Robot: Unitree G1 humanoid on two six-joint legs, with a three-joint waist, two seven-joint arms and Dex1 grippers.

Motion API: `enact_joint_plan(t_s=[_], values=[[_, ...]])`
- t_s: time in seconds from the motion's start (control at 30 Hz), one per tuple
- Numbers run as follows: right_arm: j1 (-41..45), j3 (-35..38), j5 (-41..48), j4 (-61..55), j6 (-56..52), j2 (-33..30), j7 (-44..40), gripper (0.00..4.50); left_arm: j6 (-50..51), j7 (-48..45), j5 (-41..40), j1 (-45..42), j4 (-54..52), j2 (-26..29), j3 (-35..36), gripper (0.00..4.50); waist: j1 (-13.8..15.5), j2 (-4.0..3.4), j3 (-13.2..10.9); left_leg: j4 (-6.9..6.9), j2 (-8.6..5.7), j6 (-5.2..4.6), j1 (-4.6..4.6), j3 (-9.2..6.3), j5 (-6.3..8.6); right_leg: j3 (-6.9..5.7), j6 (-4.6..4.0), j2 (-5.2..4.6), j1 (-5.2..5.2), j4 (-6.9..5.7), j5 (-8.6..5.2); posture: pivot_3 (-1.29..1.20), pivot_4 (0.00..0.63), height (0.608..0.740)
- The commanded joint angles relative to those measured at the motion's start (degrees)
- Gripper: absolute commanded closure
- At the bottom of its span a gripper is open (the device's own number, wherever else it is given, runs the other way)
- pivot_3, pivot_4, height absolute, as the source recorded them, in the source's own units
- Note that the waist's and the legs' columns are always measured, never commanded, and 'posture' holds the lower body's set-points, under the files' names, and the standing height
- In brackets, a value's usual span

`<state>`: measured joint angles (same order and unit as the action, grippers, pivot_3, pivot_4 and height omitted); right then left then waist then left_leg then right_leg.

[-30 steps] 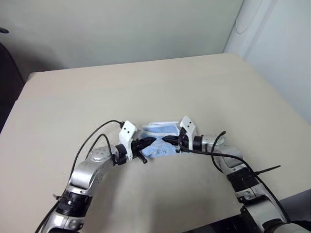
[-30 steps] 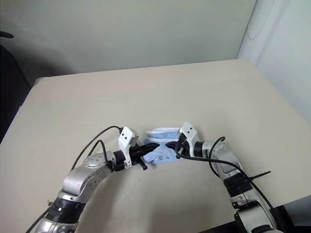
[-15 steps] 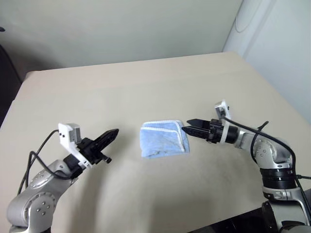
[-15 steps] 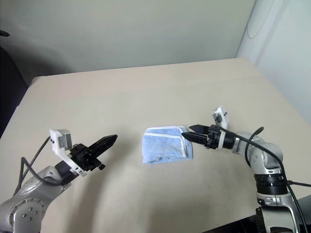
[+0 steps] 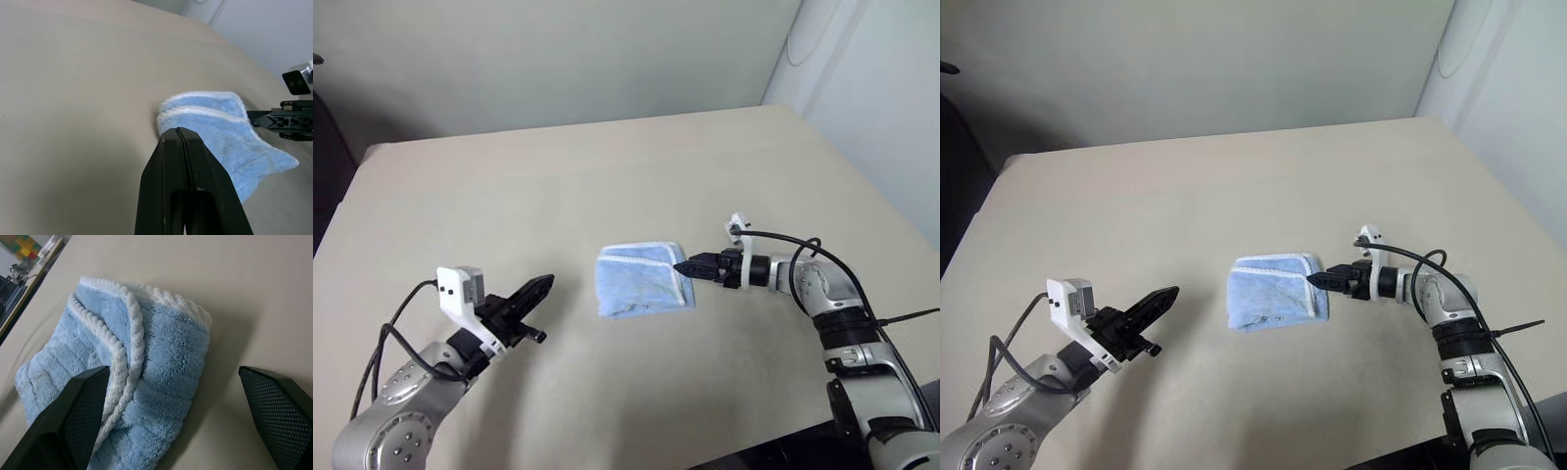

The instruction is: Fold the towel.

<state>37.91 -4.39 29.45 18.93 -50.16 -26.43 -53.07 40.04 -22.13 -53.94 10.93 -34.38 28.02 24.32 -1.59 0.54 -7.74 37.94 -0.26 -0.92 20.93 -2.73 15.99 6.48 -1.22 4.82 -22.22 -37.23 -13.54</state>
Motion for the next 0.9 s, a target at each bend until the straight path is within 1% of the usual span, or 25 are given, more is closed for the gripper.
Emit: enact_joint_plan(t_s=[0.03,0.23,0.43,0.47,0.53,0.6,0.7,0.87,0.9], values=[[0.3,-1.4,0.1,-1.8,-1.4,1.5,-1.2,0.03,-1.4,0.5,-1.0,0.3,-2.0,-0.4,0.4,4.50,-0.1,0.00,0.0,0.00,0.00,0.00,-0.01,-0.01,0.00,0.00,0.00,0.00,0.01,0.00,0.00,0.00,0.150,0.740],[0.0,-2.7,1.0,-7.3,-4.5,4.4,-0.3,0.03,-1.1,0.8,-0.9,-0.9,-1.3,-0.6,-1.7,4.50,-0.4,-0.01,0.0,-0.02,0.02,0.01,0.00,-0.01,-0.01,0.00,-0.02,0.03,-0.04,0.00,0.01,0.00,0.150,0.740],[0.5,-3.4,-0.2,-8.0,-5.0,6.6,1.2,0.03,-1.2,0.8,-0.5,-1.9,-0.6,-0.4,-2.9,4.50,-0.3,-0.01,0.0,0.00,0.01,0.02,0.02,-0.01,-0.01,-0.01,-0.02,0.01,-0.04,0.01,0.01,0.00,0.150,0.740],[0.5,-3.3,-0.5,-7.7,-5.0,6.8,1.7,0.20,-1.2,0.9,-0.5,-2.0,-0.6,-0.4,-3.0,4.50,-0.3,-0.01,0.0,0.00,0.01,0.02,0.02,-0.01,-0.01,-0.01,-0.02,0.01,-0.04,0.01,0.01,0.00,0.150,0.740],[0.2,-3.0,-0.7,-7.5,-4.9,6.7,2.1,0.63,-1.3,0.9,-0.4,-2.0,-0.6,-0.4,-3.1,4.50,-0.3,-0.01,0.0,0.00,0.01,0.01,0.02,-0.01,-0.01,-0.01,-0.03,0.01,-0.04,0.01,0.01,0.00,0.150,0.740],[-0.1,-2.4,0.0,-7.9,-5.3,6.3,1.9,1.30,-1.4,0.9,-0.3,-1.9,-0.7,-0.5,-3.2,4.50,-0.3,-0.01,0.0,-0.01,0.01,0.02,0.02,-0.02,-0.01,-0.01,-0.03,0.01,-0.05,0.01,0.01,0.00,0.150,0.740],[-0.5,-0.7,1.3,-8.8,-6.1,5.7,1.8,2.45,-1.7,1.1,-0.3,-1.5,-0.8,-1.0,-3.2,4.50,-0.3,-0.01,0.0,-0.03,0.01,0.02,0.03,-0.01,-0.01,-0.01,-0.03,0.01,-0.06,0.01,0.01,0.00,0.150,0.740],[-0.9,2.8,3.8,-11.0,-7.9,5.6,2.2,4.16,-2.2,0.9,0.2,-1.0,-0.7,-1.4,-3.5,4.50,-0.3,-0.01,0.0,-0.02,0.01,0.02,0.04,-0.02,-0.01,-0.01,-0.02,0.01,-0.05,0.03,0.01,0.00,0.150,0.740],[-1.0,4.1,4.7,-11.8,-8.4,5.3,2.3,4.44,-2.4,0.9,0.3,-1.1,-0.5,-1.4,-3.6,4.50,-0.3,-0.01,0.0,-0.01,0.01,0.02,0.04,-0.01,-0.01,-0.01,-0.02,0.01,-0.06,0.03,0.01,0.00,0.150,0.740]])
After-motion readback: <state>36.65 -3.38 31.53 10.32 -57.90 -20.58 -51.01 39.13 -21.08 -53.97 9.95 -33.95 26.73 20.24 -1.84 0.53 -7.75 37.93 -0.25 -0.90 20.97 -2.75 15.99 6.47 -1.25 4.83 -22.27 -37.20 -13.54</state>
